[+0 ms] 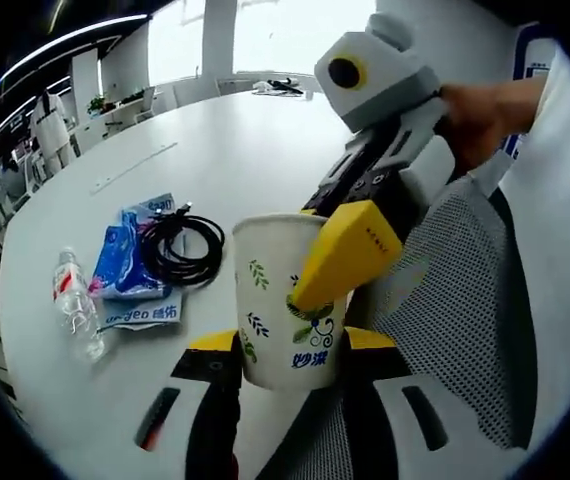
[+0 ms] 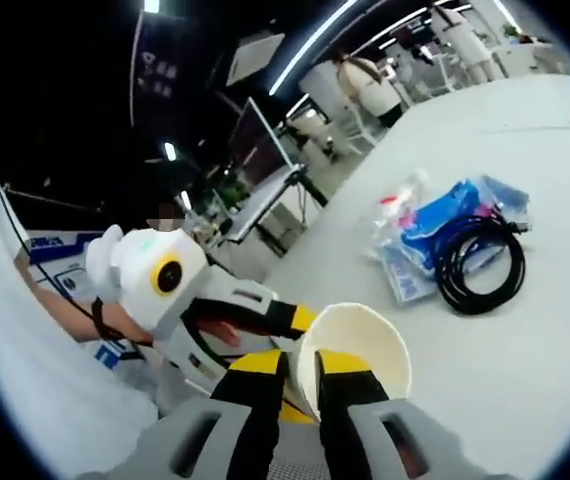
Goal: Arrange the tabletop items into an orderly group along one side of the table until the central work area is clear of visible clutter.
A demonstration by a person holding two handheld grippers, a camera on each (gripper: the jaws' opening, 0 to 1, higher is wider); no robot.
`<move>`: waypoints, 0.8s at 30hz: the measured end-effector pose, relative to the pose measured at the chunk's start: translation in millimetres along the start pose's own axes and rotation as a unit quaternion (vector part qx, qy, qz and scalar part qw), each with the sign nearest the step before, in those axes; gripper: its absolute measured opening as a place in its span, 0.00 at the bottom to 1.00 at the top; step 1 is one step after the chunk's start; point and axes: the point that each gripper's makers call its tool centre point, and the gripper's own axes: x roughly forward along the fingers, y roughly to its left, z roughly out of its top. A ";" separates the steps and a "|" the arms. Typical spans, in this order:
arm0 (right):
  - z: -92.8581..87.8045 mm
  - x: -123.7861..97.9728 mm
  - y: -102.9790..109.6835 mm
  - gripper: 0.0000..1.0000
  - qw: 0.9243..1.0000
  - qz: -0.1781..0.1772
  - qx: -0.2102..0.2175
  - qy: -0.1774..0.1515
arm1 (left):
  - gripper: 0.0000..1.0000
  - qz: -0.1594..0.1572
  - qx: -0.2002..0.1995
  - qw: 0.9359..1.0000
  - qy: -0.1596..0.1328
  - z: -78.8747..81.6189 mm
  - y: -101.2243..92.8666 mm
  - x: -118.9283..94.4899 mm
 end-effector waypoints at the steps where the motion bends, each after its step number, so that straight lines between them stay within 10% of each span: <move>1: 0.1 0.1 0.8 0.06 1.000 0.002 -0.001 0.000 | 0.38 0.000 0.001 1.000 0.001 -0.2 -0.3 -0.1; 24: 7.6 -4.0 -3.1 0.00 0.999 -0.022 -0.011 -0.021 | 0.38 0.018 -0.034 0.999 -0.012 3.9 5.9 2.3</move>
